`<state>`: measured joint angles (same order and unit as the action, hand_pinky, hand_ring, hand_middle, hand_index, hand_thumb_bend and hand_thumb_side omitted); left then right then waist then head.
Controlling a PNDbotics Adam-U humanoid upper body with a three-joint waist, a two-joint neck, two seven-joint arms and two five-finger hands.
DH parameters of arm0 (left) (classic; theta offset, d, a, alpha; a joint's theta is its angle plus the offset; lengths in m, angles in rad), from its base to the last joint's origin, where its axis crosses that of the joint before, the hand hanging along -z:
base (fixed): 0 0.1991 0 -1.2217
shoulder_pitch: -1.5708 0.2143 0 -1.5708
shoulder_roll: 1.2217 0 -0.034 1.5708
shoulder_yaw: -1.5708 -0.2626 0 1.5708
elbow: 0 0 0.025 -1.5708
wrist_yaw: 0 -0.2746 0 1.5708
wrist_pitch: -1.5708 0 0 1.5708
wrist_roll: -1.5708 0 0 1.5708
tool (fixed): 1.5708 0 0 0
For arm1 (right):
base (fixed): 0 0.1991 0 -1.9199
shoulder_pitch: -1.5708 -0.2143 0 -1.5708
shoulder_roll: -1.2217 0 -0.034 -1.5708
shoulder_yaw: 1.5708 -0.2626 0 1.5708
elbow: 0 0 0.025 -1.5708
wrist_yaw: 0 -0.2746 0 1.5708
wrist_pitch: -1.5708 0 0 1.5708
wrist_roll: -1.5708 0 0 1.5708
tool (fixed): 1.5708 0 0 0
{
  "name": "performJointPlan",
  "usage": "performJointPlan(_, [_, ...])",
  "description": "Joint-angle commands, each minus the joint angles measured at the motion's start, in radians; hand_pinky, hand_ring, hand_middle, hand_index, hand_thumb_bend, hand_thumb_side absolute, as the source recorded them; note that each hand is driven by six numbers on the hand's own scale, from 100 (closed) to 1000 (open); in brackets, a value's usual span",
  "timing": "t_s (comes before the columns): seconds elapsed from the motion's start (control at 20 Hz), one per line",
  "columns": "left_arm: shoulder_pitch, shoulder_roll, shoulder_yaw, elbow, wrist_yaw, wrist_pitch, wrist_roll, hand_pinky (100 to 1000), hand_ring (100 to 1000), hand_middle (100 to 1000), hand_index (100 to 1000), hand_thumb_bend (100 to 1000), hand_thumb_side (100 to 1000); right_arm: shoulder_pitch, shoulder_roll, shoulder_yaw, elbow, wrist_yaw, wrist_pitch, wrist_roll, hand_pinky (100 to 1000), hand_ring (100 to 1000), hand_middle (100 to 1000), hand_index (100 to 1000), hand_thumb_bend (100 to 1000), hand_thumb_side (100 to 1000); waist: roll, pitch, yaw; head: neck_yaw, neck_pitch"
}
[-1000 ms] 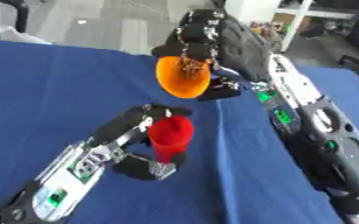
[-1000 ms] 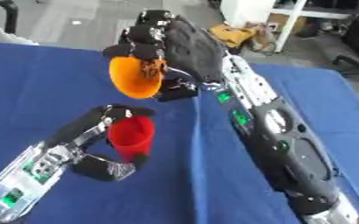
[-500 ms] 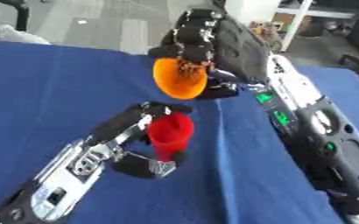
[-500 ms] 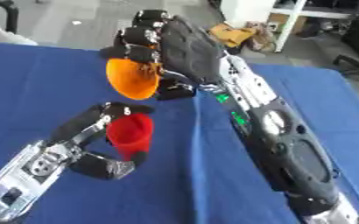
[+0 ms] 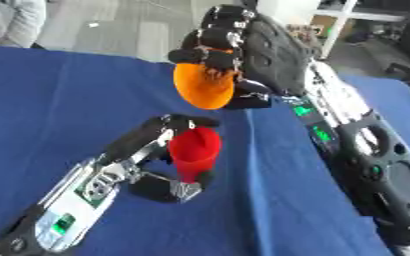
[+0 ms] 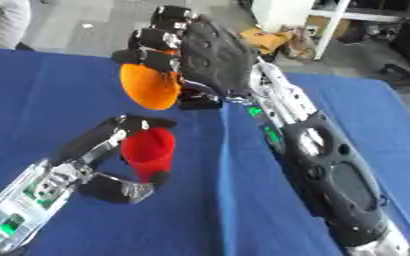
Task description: Pour the contents of one cup into another cup.
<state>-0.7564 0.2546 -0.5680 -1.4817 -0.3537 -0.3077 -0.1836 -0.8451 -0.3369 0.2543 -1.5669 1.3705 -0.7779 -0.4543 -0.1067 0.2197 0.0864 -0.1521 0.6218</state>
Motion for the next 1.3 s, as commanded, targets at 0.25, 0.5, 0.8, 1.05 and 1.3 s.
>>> performJointPlan(0.25, [-0.02, 0.006, 0.015, -0.014, 0.004, 0.008, 0.003, 158, 239, 483, 914, 100, 325, -0.019, -0.01, -0.01, -0.004, 0.031, -0.129, -0.164, 549, 380, 578, 778, 111, 100, 0.002, -0.021, -0.001, -0.001, -0.002])
performJointPlan(0.5, [-0.02, 0.007, 0.015, -0.006, -0.002, 0.005, 0.007, 159, 239, 483, 914, 100, 322, -0.021, -0.015, -0.011, -0.009, 0.033, -0.129, -0.177, 554, 383, 582, 778, 142, 100, -0.001, -0.022, -0.002, -0.003, -0.004])
performJointPlan(0.8, [-0.017, 0.011, 0.016, 0.004, -0.01, 0.002, 0.011, 157, 238, 483, 914, 100, 321, -0.025, -0.025, -0.01, -0.028, 0.027, -0.129, -0.189, 561, 389, 588, 778, 148, 100, -0.006, -0.022, -0.006, -0.004, -0.008])
performJointPlan(1.05, [-0.021, 0.01, 0.018, 0.013, -0.015, 0.002, 0.016, 155, 237, 482, 914, 100, 321, -0.029, -0.038, -0.01, -0.048, 0.028, -0.129, -0.192, 575, 401, 601, 778, 161, 100, -0.008, -0.021, -0.007, -0.004, -0.01])
performJointPlan(1.3, [-0.026, 0.006, 0.016, 0.007, -0.013, 0.004, 0.015, 154, 233, 481, 914, 100, 321, -0.034, -0.055, -0.005, -0.058, 0.04, -0.129, -0.199, 587, 409, 612, 776, 171, 100, -0.007, -0.023, -0.005, -0.006, -0.008])
